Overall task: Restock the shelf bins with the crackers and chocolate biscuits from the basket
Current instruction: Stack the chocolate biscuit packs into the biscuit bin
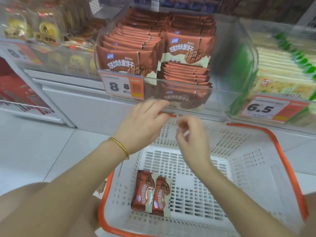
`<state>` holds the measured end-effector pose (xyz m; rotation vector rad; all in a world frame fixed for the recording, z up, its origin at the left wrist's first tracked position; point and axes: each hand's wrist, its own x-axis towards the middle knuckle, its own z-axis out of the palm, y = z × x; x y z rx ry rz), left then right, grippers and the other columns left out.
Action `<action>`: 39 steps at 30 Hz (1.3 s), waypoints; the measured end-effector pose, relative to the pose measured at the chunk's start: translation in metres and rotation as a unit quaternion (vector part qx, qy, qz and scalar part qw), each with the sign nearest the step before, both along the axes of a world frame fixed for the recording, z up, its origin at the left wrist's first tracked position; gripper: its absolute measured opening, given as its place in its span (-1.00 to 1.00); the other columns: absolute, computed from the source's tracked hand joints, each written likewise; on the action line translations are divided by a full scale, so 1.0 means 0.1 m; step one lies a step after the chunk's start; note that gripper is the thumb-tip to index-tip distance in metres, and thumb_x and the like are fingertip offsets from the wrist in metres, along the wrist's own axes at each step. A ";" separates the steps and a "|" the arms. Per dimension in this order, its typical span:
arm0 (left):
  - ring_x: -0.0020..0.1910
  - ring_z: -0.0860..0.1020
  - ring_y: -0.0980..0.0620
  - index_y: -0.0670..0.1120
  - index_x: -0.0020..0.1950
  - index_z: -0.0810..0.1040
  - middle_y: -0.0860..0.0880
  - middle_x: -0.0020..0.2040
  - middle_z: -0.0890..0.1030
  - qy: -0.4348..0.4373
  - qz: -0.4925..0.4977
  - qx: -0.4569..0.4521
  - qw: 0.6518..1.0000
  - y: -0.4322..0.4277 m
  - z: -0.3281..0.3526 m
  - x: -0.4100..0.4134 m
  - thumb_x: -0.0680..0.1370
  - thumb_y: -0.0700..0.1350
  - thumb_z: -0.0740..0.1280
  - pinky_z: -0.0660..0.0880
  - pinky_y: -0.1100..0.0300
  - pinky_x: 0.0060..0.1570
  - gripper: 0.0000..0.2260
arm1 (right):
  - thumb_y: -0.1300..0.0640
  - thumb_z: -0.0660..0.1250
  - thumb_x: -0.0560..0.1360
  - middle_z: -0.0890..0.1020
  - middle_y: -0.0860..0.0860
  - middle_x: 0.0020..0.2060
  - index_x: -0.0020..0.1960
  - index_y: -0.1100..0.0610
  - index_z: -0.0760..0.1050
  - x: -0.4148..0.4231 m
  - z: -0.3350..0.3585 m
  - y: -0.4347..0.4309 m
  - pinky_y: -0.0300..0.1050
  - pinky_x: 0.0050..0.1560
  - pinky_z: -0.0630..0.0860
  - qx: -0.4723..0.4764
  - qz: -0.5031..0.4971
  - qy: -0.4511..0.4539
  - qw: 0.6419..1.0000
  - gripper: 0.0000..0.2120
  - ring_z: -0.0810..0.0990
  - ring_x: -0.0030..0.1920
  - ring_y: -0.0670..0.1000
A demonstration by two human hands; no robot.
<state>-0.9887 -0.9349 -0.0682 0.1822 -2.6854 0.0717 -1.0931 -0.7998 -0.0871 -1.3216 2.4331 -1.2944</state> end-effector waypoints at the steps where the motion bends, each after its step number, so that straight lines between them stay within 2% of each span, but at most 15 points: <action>1: 0.16 0.50 -0.23 -0.18 -0.09 0.58 -0.22 0.25 0.52 -0.044 0.000 0.004 0.999 -0.01 -0.09 0.04 0.40 -0.26 0.33 0.52 -0.10 0.00 -0.89 | 0.27 0.24 0.53 0.49 -0.04 0.03 0.16 0.11 0.45 0.08 -0.38 0.05 -0.25 -0.04 0.39 0.112 0.035 -0.025 0.993 -0.78 0.49 0.04 -0.08; 3: 0.12 0.55 -0.25 -0.18 -0.14 0.60 -0.25 0.21 0.54 -0.112 -0.004 0.006 0.994 -0.03 -0.24 0.11 0.31 -0.26 0.45 0.55 -0.10 -0.08 -0.84 | 0.22 0.24 0.56 0.45 0.04 0.23 0.34 0.13 0.37 0.15 -1.10 0.14 -0.21 0.17 0.36 0.310 0.110 -0.065 0.942 -0.65 0.43 0.25 0.02; 5: 0.09 0.57 -0.25 -0.17 -0.15 0.62 -0.25 0.18 0.56 -0.154 -0.006 0.020 0.988 -0.05 -0.32 0.18 0.23 -0.26 0.52 0.56 -0.10 -0.14 -0.77 | 0.17 0.26 0.56 0.35 0.11 0.37 0.46 0.14 0.22 0.19 -1.59 0.23 -0.09 0.29 0.35 0.433 0.147 -0.087 0.885 -0.50 0.34 0.35 0.10; 9: 0.14 0.52 -0.27 -0.19 -0.10 0.62 -0.28 0.22 0.53 -0.183 -0.005 0.046 0.982 -0.10 -0.36 0.20 0.29 -0.27 0.49 0.57 -0.16 -0.08 -0.79 | 0.09 0.27 0.55 0.28 0.06 0.44 0.53 0.04 0.07 0.28 -2.00 0.34 0.06 0.27 0.41 0.522 0.195 -0.046 0.829 -0.38 0.25 0.40 0.14; 13: 0.14 0.52 -0.27 -0.19 -0.09 0.62 -0.27 0.21 0.53 -0.178 -0.012 0.050 0.983 -0.13 -0.37 0.14 0.31 -0.27 0.47 0.56 -0.15 -0.06 -0.80 | 0.08 0.27 0.56 0.27 0.09 0.42 0.51 0.08 0.08 0.29 -2.08 0.39 0.04 0.27 0.40 0.537 0.194 -0.029 0.821 -0.39 0.25 0.39 0.15; 15: 0.14 0.52 -0.27 -0.19 -0.10 0.62 -0.27 0.20 0.53 -0.176 -0.020 0.048 0.983 -0.12 -0.35 0.11 0.30 -0.27 0.48 0.57 -0.13 -0.07 -0.80 | 0.07 0.30 0.54 0.28 0.15 0.35 0.41 0.15 0.24 0.26 -2.10 0.38 0.02 0.22 0.43 0.538 0.173 -0.046 0.824 -0.50 0.35 0.30 0.16; 17: 0.13 0.53 -0.27 -0.19 -0.10 0.62 -0.27 0.19 0.54 -0.180 -0.026 0.051 0.982 -0.09 -0.34 0.09 0.29 -0.28 0.49 0.58 -0.11 -0.09 -0.79 | 0.10 0.34 0.50 0.36 0.13 0.16 0.06 0.15 0.44 0.19 -2.08 0.35 -0.03 0.05 0.52 0.532 0.150 -0.094 0.828 -0.81 0.48 0.07 0.12; 19: 0.14 0.53 -0.26 -0.19 -0.10 0.62 -0.27 0.20 0.54 -0.192 -0.028 0.051 0.980 -0.07 -0.32 0.07 0.30 -0.28 0.49 0.58 -0.11 -0.10 -0.80 | 0.13 0.40 0.46 0.47 0.09 0.01 -0.19 0.14 0.44 0.10 -2.01 0.32 -0.08 -0.11 0.55 0.520 0.156 -0.138 0.829 -0.85 0.52 -0.10 0.05; 23: 0.39 0.28 -0.11 -0.10 0.27 0.49 -0.12 0.45 0.28 -0.263 0.018 0.066 0.962 -0.01 -0.26 -0.04 0.57 -0.11 0.26 0.38 -0.04 0.25 -0.72 | 0.13 0.45 0.45 0.58 0.07 -0.01 0.04 0.17 0.52 -0.14 -1.56 0.32 -0.14 -0.11 0.49 0.447 0.137 -0.248 0.849 -0.78 0.56 -0.05 0.03; 25: 0.31 0.37 -0.02 -0.04 0.35 0.41 -0.03 0.40 0.33 -0.306 0.034 0.121 0.944 0.03 -0.19 -0.11 0.61 -0.04 0.19 0.39 0.04 0.21 -0.69 | 0.18 0.44 0.46 0.60 0.07 0.00 0.02 0.14 0.50 -0.27 -1.25 0.37 -0.11 -0.14 0.55 0.372 0.103 -0.313 0.868 -0.81 0.59 -0.07 0.02; 27: 0.15 0.50 0.01 -0.02 0.32 0.44 0.00 0.29 0.45 -0.283 0.027 0.166 0.944 0.06 -0.11 -0.18 0.61 -0.04 0.18 0.46 0.04 0.10 -0.72 | 0.22 0.42 0.47 0.62 0.07 -0.02 0.03 0.15 0.48 -0.37 -0.89 0.42 -0.14 -0.18 0.59 0.286 0.079 -0.377 0.877 -0.82 0.62 -0.11 -0.01; 31: 0.01 0.56 -0.16 -0.15 0.13 0.56 -0.11 0.07 0.59 -0.039 -0.018 0.101 0.994 0.05 0.15 -0.32 0.58 -0.14 0.17 0.53 -0.06 -0.09 -0.77 | 0.28 0.37 0.50 0.61 0.15 0.02 0.05 0.16 0.48 -0.44 -0.18 0.49 -0.10 -0.21 0.64 0.118 0.077 -0.434 0.890 -0.84 0.67 -0.15 0.02; 35: 0.00 0.56 -0.20 -0.24 -0.03 0.61 -0.14 0.05 0.63 0.198 -0.033 -0.012 0.980 -0.11 0.49 -0.36 0.52 -0.31 0.25 0.48 -0.07 -0.03 -0.85 | 0.29 0.39 0.47 0.62 0.06 -0.06 -0.05 0.09 0.51 -0.42 0.52 0.41 0.03 -0.18 0.65 -0.053 0.041 -0.327 0.942 -0.85 0.68 -0.18 0.07; 37: 0.06 0.54 -0.21 -0.23 -0.04 0.62 -0.14 0.11 0.62 0.253 0.008 -0.046 0.966 -0.20 0.57 -0.34 0.52 -0.30 0.25 0.45 -0.08 0.06 -0.85 | 0.20 0.43 0.42 0.62 -0.11 -0.15 -0.10 0.01 0.52 -0.42 0.78 0.34 0.16 -0.12 0.63 -0.132 0.012 -0.239 0.962 -0.85 0.66 -0.11 0.13; 39: 0.16 0.50 -0.23 -0.20 0.00 0.61 -0.14 0.20 0.57 0.253 0.060 -0.058 0.964 -0.29 0.57 -0.33 0.51 -0.28 0.24 0.40 -0.10 0.16 -0.83 | 0.13 0.42 0.40 0.63 -0.01 -0.10 -0.11 -0.06 0.52 -0.44 0.96 0.24 0.22 -0.09 0.60 -0.199 -0.004 -0.204 0.959 -0.86 0.63 -0.03 0.19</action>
